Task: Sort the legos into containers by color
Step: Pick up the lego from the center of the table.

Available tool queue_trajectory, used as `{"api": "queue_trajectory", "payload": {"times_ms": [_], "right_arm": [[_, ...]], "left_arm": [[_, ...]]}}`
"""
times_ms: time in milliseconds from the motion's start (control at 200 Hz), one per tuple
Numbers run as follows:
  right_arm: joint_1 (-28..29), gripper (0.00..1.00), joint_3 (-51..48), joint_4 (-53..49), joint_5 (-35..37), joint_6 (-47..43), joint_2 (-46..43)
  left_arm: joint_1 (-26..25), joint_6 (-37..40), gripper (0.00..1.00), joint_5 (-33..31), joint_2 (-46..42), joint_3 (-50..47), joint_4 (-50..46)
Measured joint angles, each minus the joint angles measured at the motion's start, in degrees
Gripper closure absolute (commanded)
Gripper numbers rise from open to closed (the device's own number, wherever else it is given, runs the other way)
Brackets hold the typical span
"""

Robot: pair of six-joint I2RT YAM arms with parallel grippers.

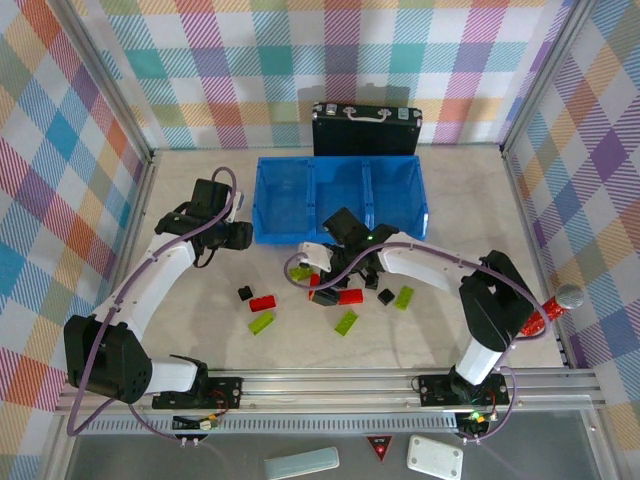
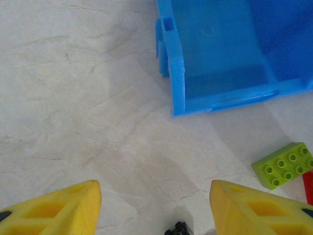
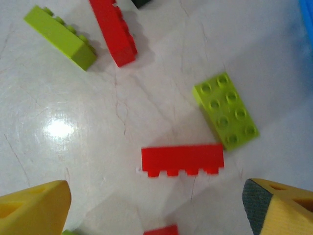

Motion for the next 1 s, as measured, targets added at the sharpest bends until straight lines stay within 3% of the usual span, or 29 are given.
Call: {"api": "queue_trajectory", "payload": {"times_ms": [285, 695, 1005], "right_arm": [[0.0, 0.01, -1.0, 7.9, -1.1, -10.2, 5.2], [-0.1, 0.0, -6.1, 14.6, -0.3, -10.2, 7.0], [-0.1, 0.05, -8.4, 17.2, 1.2, -7.8, 7.2]], "left_arm": [[0.0, 0.1, 0.39, -0.6, 0.0, 0.0, 0.0], [0.1, 0.2, 0.39, 0.0, 0.0, 0.0, 0.0], [0.2, 0.2, 0.39, 0.1, 0.5, 0.1, -0.1]]}}
